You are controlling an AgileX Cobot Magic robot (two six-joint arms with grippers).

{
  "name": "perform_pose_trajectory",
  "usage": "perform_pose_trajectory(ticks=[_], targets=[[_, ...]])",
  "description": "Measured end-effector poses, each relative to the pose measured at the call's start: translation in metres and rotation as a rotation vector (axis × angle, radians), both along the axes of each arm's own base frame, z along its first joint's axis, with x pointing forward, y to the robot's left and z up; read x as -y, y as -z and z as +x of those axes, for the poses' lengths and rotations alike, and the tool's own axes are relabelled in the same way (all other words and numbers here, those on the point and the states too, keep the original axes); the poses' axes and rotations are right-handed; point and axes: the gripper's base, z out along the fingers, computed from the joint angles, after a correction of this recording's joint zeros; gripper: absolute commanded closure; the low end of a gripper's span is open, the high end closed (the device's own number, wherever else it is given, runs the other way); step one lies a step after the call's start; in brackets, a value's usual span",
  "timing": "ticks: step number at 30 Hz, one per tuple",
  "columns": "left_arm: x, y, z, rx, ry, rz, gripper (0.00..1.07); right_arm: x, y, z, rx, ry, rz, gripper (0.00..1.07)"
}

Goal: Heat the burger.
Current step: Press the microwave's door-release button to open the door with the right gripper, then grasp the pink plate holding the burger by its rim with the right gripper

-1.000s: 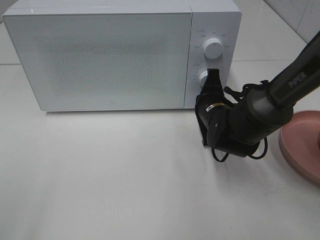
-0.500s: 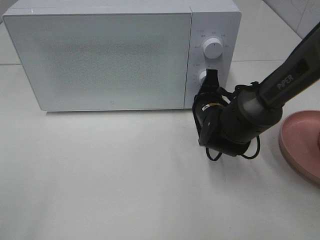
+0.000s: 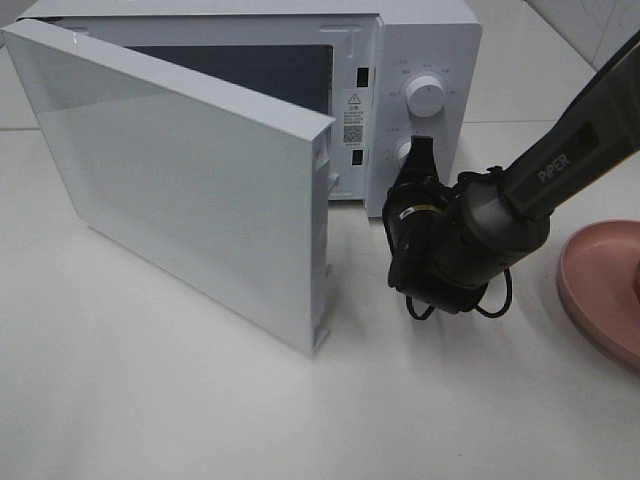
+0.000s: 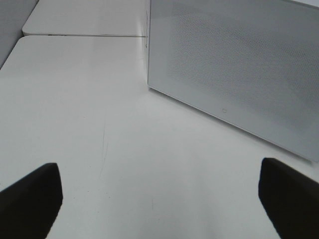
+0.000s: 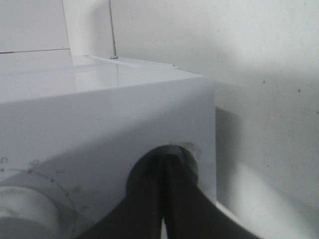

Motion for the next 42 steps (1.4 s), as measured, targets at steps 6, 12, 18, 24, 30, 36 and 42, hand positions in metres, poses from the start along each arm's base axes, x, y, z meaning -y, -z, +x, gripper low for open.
perform_pose_trajectory(ticks=[6,12,18,24,30,36,42], targets=[[0.0,0.0,0.0,0.0,0.0,0.0,0.07,-0.001,0.001,0.0,-0.017,-0.007,-0.001,1.07],[0.0,0.0,0.0,0.0,0.0,0.0,0.07,0.001,-0.002,0.001,-0.047,-0.027,-0.002,1.07],[0.0,0.0,0.0,0.0,0.0,0.0,0.07,0.003,0.0,-0.001,-0.051,-0.052,-0.02,1.07],[0.0,0.0,0.0,0.0,0.0,0.0,0.07,0.003,-0.001,-0.002,-0.051,-0.066,-0.026,1.07],[0.0,0.0,0.0,0.0,0.0,0.0,0.07,0.005,-0.009,-0.009,-0.046,-0.085,-0.034,1.07],[0.0,0.0,0.0,0.0,0.0,0.0,0.07,0.004,-0.018,-0.021,-0.067,-0.134,-0.034,1.07],[0.0,0.0,0.0,0.0,0.0,0.0,0.07,0.006,-0.018,-0.036,-0.146,-0.188,-0.051,1.07]])
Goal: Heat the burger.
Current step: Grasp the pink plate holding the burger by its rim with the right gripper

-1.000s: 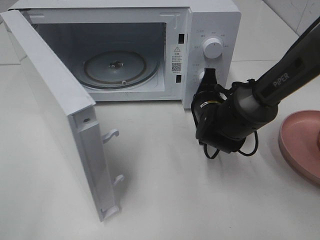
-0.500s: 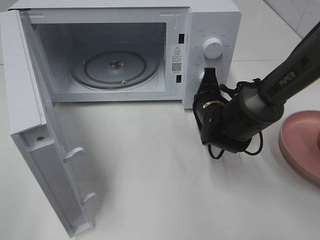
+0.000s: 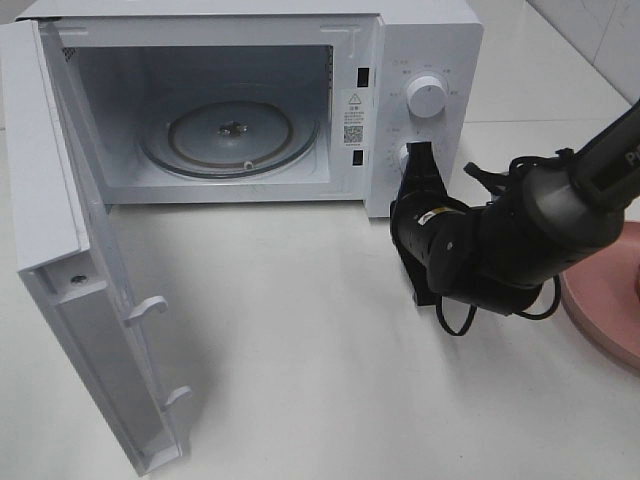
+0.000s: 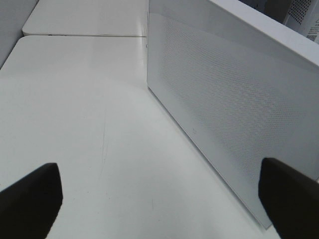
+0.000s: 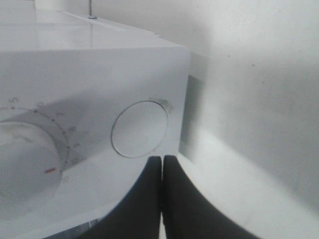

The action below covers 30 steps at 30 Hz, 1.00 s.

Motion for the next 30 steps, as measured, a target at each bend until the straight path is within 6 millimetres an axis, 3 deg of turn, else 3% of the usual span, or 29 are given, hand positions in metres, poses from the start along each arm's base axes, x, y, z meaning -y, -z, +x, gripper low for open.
perform_pose_trajectory(ticks=[13,22,24,30], targets=[[0.0,0.0,0.0,0.0,0.0,0.0,0.07,0.011,-0.034,-0.031,-0.065,-0.19,-0.144,1.07],[0.0,0.0,0.0,0.0,0.0,0.0,0.07,0.009,-0.054,-0.052,-0.129,-0.518,-0.368,1.07],[0.0,0.0,0.0,0.0,0.0,0.0,0.07,0.007,-0.062,-0.059,-0.138,-0.657,-0.441,1.07],[0.0,0.0,0.0,0.0,0.0,0.0,0.07,0.004,-0.068,-0.068,-0.152,-0.82,-0.514,1.07]])
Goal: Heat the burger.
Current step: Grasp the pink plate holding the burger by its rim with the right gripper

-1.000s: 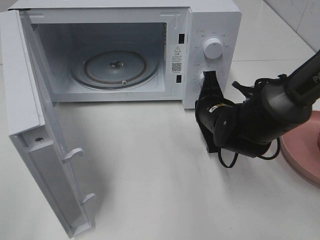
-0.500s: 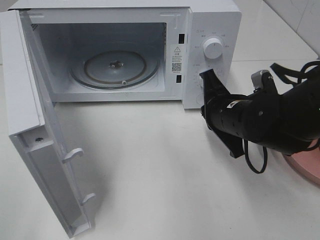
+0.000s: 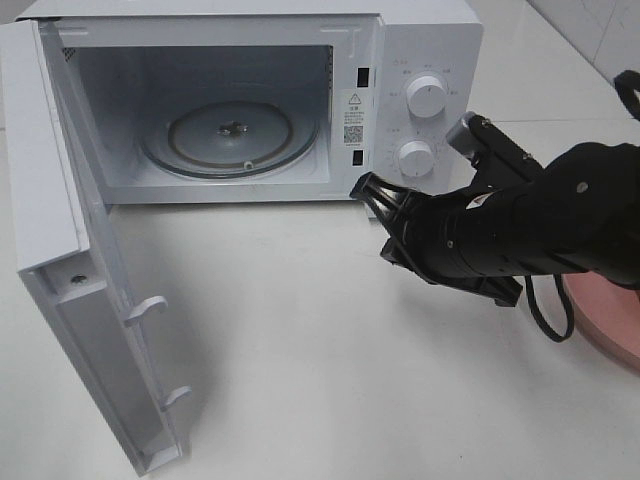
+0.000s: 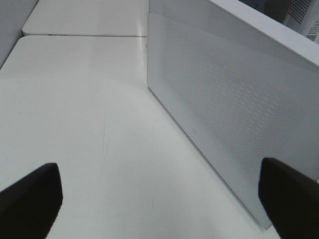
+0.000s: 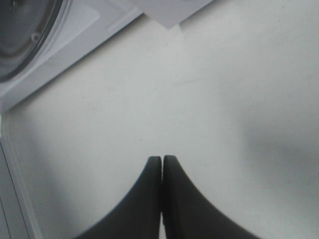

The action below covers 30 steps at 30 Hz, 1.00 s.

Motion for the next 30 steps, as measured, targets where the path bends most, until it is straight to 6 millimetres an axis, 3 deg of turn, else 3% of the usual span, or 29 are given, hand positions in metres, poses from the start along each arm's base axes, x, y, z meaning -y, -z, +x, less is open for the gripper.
perform_pose_trajectory(ticks=[14,19,30], targets=[[0.0,0.0,0.0,0.0,0.0,0.0,0.07,0.022,-0.005,-0.016,-0.164,-0.387,-0.149,1.06],[0.0,0.0,0.0,0.0,0.0,0.0,0.07,0.034,-0.009,-0.026,-0.205,-0.576,-0.285,1.04],[0.0,0.0,0.0,0.0,0.0,0.0,0.07,0.053,-0.026,-0.04,-0.247,-0.721,-0.422,1.02]])
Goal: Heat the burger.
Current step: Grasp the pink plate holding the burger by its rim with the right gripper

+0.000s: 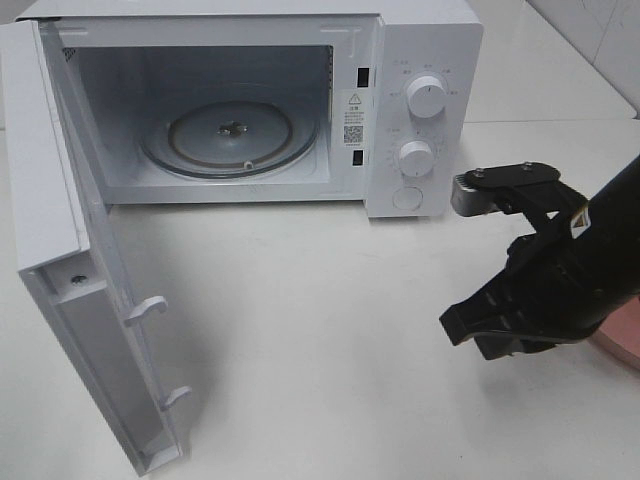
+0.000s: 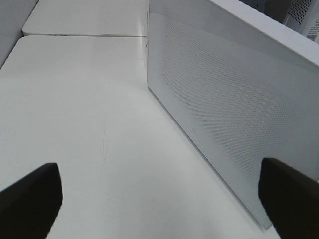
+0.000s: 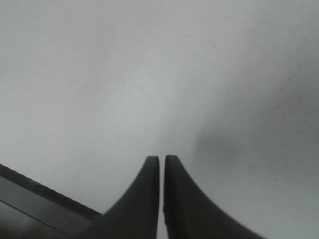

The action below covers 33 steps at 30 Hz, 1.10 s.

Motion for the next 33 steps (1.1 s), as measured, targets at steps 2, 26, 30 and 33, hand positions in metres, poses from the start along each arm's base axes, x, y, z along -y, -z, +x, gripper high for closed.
perform_pose_trajectory(ticks=[2,26,30,33], targets=[[0.0,0.0,0.0,0.0,0.0,0.0,0.07,0.004,-0.002,-0.001,-0.006,0.0,-0.01,1.02],[0.0,0.0,0.0,0.0,0.0,0.0,0.07,0.073,-0.026,0.025,0.079,0.159,-0.134,0.08],[0.0,0.0,0.0,0.0,0.0,0.0,0.07,0.076,-0.031,0.031,0.123,0.159,-0.147,0.06],[0.0,0.0,0.0,0.0,0.0,0.0,0.07,0.076,-0.03,0.033,0.133,0.164,-0.148,0.07]])
